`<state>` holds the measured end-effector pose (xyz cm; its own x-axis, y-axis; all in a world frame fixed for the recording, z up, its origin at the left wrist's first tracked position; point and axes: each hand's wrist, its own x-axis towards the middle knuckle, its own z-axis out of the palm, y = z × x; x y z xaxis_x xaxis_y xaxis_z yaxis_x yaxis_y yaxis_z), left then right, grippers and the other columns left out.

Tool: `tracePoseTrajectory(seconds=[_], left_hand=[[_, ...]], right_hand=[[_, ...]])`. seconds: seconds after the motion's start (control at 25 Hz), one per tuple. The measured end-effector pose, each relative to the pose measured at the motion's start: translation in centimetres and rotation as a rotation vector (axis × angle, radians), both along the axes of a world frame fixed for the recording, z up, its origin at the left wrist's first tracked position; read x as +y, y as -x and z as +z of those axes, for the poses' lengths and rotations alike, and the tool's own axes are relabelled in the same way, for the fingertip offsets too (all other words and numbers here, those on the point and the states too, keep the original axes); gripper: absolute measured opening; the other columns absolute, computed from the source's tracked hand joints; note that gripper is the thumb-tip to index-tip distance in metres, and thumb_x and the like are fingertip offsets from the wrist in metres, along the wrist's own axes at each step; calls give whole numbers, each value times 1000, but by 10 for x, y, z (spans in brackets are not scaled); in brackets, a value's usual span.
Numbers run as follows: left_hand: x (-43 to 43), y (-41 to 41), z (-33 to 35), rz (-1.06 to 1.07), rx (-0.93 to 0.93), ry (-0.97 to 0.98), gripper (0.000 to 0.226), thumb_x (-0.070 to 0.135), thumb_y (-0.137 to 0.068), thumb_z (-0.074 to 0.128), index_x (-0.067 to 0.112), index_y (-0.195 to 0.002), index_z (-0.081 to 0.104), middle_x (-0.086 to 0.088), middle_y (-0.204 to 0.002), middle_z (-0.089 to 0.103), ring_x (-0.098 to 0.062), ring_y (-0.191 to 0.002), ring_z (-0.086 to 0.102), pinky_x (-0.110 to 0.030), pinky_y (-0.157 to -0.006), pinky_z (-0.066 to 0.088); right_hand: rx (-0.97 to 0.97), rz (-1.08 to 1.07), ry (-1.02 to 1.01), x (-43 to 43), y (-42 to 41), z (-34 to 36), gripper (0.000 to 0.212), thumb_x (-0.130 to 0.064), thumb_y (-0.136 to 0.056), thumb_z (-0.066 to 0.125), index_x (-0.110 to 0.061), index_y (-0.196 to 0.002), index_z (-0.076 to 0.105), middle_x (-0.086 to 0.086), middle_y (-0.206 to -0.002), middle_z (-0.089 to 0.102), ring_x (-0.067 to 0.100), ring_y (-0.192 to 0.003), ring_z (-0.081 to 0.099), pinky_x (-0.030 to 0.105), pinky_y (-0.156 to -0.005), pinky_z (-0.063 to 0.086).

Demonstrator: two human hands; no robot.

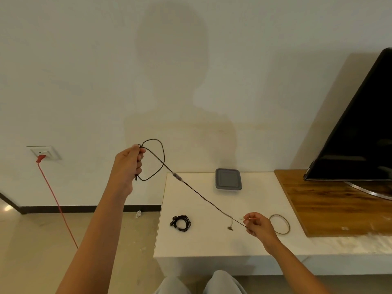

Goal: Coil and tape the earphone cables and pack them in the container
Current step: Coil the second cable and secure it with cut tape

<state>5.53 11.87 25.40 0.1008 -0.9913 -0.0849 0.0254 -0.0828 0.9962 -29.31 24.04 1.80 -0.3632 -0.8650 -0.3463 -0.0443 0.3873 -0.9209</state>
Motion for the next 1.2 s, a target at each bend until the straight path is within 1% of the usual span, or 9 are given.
tracePoseTrajectory(seconds=[0.2,0.36,0.52,0.68,0.84,0.92,1.04,1.12,1.2], left_hand=[[8,21,47,-78,-50,148,30,27,-100,42,16,-81,62,7,-62,42,-3,-43,30,-17,-44,25],[19,43,75,-209,-106,217,31,28,-100,42,17,-80,62,7,-61,41,-5,-45,29,-18,-46,26],[29,56,96,-289,-166,275,31,27,-100,43,17,-79,64,7,-61,41,-4,-45,30,-19,-48,26],[37,58,113,-311,-212,340,32,29,-100,42,17,-80,64,9,-59,42,-4,-45,31,-18,-48,28],[39,57,122,-307,-214,370,32,29,-100,42,16,-81,65,8,-60,42,-4,-46,31,-17,-48,28],[38,56,121,-290,-202,372,32,28,-100,42,15,-82,65,8,-60,41,-4,-45,31,-17,-47,28],[34,51,117,-225,-156,380,33,28,-100,42,18,-79,65,8,-60,41,-3,-43,31,-16,-46,27],[29,45,115,-174,-128,385,33,28,-100,42,19,-79,65,6,-61,41,-3,-43,31,-18,-47,26],[24,36,114,-110,-84,382,33,28,-100,42,19,-78,64,6,-61,41,-2,-42,30,-18,-46,23]], right_hand=[[108,300,44,12,-15,10,49,3,-88,56,-34,-119,55,-3,-123,55,32,-99,59,25,-77,55],[129,452,143,-9,-50,41,53,-6,-93,53,-41,-131,42,-21,-136,40,12,-115,50,21,-81,52],[63,503,229,-47,-94,87,51,-9,-90,57,-34,-133,42,-18,-139,42,2,-126,43,17,-90,45],[43,637,274,-67,-124,110,62,-18,-89,64,-28,-141,33,-11,-147,35,5,-134,34,26,-107,35],[55,712,252,-78,-133,117,67,-10,-89,62,-30,-144,29,-13,-150,29,3,-136,23,32,-114,23],[83,763,227,-76,-128,113,45,-7,-93,53,-22,-135,45,-8,-143,44,5,-133,36,29,-111,27],[12,788,165,-62,-110,100,19,-8,-98,43,-7,-105,61,12,-114,67,17,-110,62,29,-104,42],[-77,752,102,-47,-93,93,15,-13,-98,47,-8,-100,60,13,-99,68,22,-92,67,36,-96,51],[-143,686,58,-30,-76,90,8,-14,-94,55,-10,-99,60,8,-89,65,19,-75,62,34,-79,54]])
